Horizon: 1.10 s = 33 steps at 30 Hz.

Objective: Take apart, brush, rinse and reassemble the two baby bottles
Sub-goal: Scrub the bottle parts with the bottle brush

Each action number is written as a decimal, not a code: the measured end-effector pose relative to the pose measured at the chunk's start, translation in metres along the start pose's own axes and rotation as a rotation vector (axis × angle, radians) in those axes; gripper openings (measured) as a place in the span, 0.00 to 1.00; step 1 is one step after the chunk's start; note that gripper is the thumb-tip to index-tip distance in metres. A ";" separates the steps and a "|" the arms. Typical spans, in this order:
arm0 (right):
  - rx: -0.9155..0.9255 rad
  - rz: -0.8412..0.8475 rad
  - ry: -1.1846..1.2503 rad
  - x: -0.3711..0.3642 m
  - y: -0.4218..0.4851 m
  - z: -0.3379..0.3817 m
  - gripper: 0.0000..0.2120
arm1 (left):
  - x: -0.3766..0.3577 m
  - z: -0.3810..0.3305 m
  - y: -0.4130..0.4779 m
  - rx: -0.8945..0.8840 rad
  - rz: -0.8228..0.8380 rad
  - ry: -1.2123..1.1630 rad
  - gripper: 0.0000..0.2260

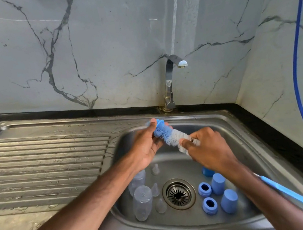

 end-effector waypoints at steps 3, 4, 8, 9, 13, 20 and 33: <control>0.044 -0.062 -0.117 0.001 -0.004 0.012 0.16 | -0.007 0.007 -0.001 0.027 0.038 -0.059 0.12; 0.046 -0.050 -0.115 -0.001 -0.005 0.014 0.16 | -0.008 0.008 -0.001 0.040 0.039 -0.073 0.12; 0.060 0.083 0.075 -0.021 -0.007 0.025 0.18 | 0.006 0.000 0.007 0.011 -0.093 -0.112 0.13; 0.066 0.094 0.102 -0.024 -0.008 0.029 0.19 | 0.011 -0.004 0.009 -0.002 -0.133 -0.108 0.14; 0.075 0.088 0.164 -0.032 -0.010 0.035 0.18 | 0.020 -0.009 0.019 -0.090 -0.365 -0.036 0.15; -0.362 0.472 1.099 -0.059 -0.017 0.015 0.12 | 0.014 -0.025 0.014 -0.250 -0.246 0.194 0.16; -0.123 0.238 0.784 -0.038 -0.004 0.004 0.15 | -0.002 -0.021 0.002 -0.019 0.180 0.025 0.15</control>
Point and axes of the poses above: each hand's wrist, its own y-axis towards the middle knuckle, its own x-axis out of the back of the hand, z = x × y, the point moved 8 cm from there along y, towards the middle knuckle, and after that the axes turned 9 degrees about x, right-handed, at the moved point
